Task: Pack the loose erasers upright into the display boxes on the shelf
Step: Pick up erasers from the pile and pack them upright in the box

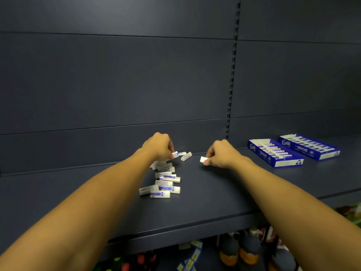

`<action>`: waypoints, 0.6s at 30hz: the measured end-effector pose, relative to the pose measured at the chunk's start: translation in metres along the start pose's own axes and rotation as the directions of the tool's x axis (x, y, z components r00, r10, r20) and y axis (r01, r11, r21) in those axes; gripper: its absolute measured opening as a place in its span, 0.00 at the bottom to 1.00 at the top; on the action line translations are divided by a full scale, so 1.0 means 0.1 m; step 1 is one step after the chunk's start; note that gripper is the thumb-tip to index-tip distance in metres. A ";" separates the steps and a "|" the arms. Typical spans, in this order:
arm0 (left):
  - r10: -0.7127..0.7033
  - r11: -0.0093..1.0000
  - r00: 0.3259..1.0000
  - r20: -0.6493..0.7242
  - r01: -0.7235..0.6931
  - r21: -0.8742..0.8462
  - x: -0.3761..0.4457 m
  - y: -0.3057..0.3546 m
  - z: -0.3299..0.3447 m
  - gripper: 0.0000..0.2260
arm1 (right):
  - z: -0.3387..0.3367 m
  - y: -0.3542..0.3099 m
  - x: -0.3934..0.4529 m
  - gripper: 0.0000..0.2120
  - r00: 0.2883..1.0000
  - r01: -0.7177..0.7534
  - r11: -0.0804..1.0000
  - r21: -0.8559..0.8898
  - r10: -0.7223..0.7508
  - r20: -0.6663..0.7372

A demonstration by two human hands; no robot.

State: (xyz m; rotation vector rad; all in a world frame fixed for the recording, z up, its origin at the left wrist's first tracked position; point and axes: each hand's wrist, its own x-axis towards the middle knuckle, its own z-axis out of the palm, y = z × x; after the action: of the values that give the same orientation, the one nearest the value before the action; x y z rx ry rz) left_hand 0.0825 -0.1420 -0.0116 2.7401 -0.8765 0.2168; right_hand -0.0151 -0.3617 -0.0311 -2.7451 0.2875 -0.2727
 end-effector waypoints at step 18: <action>-0.033 0.995 0.998 -0.059 0.038 0.094 0.24 2.30 0.47 0.05 | -1.05 1.82 -0.67 0.10 0.991 -0.052 0.999 0.003 0.052 -0.124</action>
State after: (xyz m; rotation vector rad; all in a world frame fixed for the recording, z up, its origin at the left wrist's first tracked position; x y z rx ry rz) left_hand -0.0297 -0.3495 -0.0061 2.8190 -0.8216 0.3368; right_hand -0.1324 -0.5475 -0.0130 -2.7209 0.3918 -0.4301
